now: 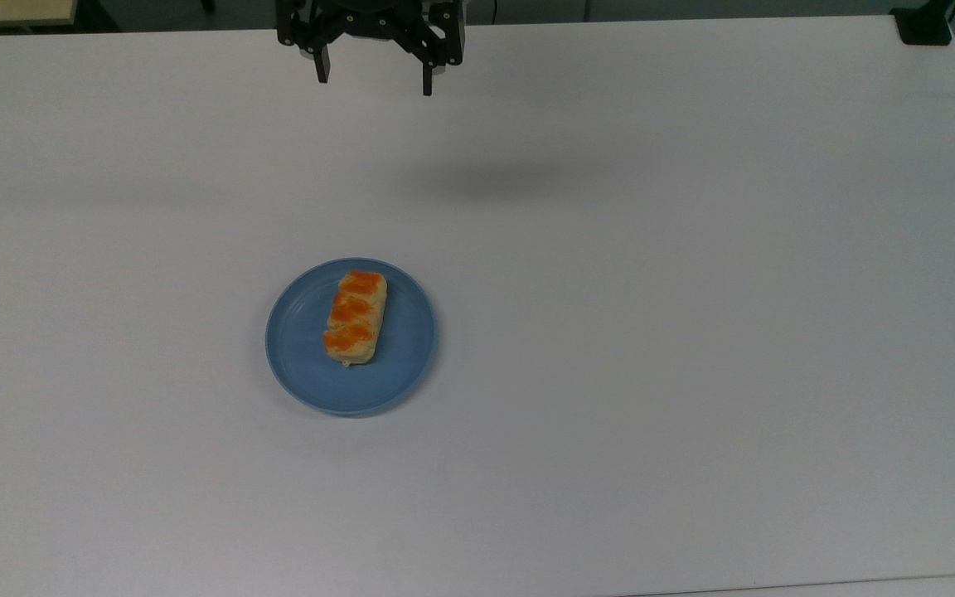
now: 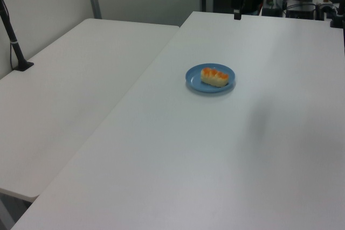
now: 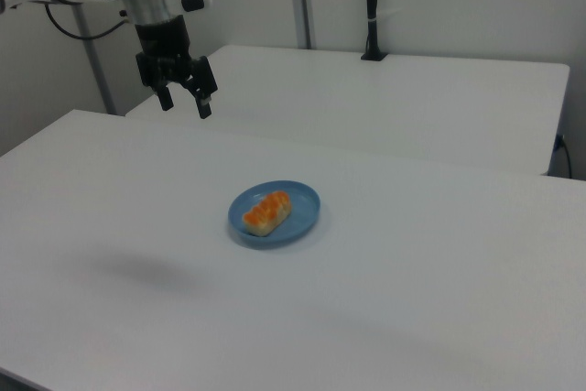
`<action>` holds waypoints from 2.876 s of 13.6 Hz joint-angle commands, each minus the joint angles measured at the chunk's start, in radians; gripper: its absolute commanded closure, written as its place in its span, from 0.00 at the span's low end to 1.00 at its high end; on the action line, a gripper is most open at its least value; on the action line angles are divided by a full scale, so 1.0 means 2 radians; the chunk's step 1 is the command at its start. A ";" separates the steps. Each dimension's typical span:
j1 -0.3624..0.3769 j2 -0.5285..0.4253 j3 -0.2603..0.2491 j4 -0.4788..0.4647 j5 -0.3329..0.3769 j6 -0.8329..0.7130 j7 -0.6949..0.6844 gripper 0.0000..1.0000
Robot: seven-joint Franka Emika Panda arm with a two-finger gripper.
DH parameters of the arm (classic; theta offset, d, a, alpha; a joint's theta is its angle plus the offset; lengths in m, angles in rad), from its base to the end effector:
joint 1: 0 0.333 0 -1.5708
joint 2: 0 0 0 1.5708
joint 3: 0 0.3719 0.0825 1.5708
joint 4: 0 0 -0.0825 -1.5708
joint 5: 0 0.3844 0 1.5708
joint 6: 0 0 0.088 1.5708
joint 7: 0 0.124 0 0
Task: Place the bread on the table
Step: 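Move the open gripper down toward the bread roll on the blue plate, then lower the gripper around the bread roll and close on it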
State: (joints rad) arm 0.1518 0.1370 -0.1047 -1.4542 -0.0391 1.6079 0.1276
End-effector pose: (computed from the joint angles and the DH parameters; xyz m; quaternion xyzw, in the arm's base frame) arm 0.6077 0.0289 0.6429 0.9988 -0.0391 0.0110 0.0258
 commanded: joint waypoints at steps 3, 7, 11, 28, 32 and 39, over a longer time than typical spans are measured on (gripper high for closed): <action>-0.001 -0.016 -0.001 -0.016 0.013 -0.002 0.001 0.00; 0.000 -0.013 -0.001 -0.016 0.013 0.001 0.000 0.00; -0.002 -0.001 -0.004 -0.017 0.010 0.020 -0.048 0.00; -0.044 0.217 -0.002 -0.016 0.008 0.243 -0.003 0.00; -0.043 0.225 -0.001 -0.017 0.010 0.253 0.014 0.00; -0.041 0.234 0.000 -0.024 0.010 0.268 0.014 0.63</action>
State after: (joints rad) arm 0.0596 0.6054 -0.1032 -1.4930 -0.0390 2.1204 0.1420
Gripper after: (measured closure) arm 0.370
